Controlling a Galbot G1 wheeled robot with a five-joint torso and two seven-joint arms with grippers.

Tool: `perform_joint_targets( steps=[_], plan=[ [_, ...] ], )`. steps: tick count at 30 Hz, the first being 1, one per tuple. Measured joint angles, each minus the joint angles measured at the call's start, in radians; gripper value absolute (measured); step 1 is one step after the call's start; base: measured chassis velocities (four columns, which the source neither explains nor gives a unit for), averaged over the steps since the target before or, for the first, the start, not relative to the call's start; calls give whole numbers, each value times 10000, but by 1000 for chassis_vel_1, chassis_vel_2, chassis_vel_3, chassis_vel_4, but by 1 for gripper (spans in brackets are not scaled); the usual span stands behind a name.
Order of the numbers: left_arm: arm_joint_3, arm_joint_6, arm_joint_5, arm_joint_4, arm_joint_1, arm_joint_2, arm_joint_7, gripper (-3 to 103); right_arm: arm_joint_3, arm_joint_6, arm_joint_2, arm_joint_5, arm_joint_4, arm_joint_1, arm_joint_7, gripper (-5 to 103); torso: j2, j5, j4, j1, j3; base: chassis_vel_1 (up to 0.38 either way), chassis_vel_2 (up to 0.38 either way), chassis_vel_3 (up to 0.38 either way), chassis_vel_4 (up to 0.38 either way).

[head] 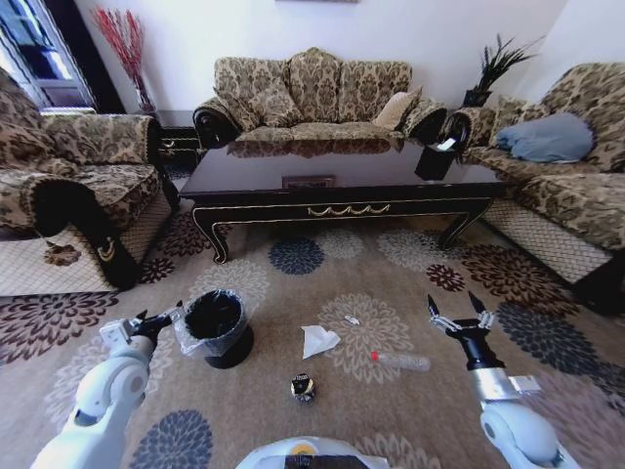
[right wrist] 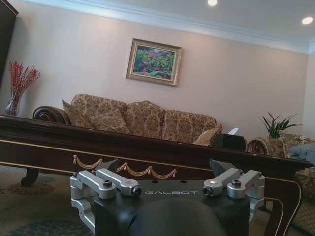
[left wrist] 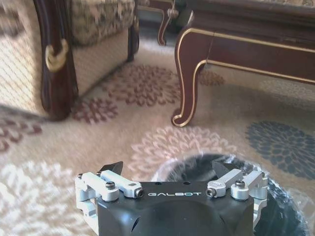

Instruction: Move to the front of the table and pick up the trash from the floor, then place it into the trash bin.

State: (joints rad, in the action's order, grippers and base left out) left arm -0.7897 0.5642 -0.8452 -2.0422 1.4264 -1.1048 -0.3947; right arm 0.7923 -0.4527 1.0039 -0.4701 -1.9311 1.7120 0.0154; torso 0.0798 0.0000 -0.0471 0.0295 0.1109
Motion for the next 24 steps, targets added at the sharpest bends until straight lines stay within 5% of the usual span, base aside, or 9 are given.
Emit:
perform_joint_targets(
  steps=[10,24],
  plan=[
    [996,-73,-153,1631,-1159,-317,33,100,-97,-1,36,105,220,-30,-31,100,0,0,-1,0,0,0,0,0,0],
    [1292,-82,181,2162,-1084,-739,-74,100,-43,-61,117,105,428,-70,-69,100,1,0,0,-1,0,0,0,0,0]
  ],
)
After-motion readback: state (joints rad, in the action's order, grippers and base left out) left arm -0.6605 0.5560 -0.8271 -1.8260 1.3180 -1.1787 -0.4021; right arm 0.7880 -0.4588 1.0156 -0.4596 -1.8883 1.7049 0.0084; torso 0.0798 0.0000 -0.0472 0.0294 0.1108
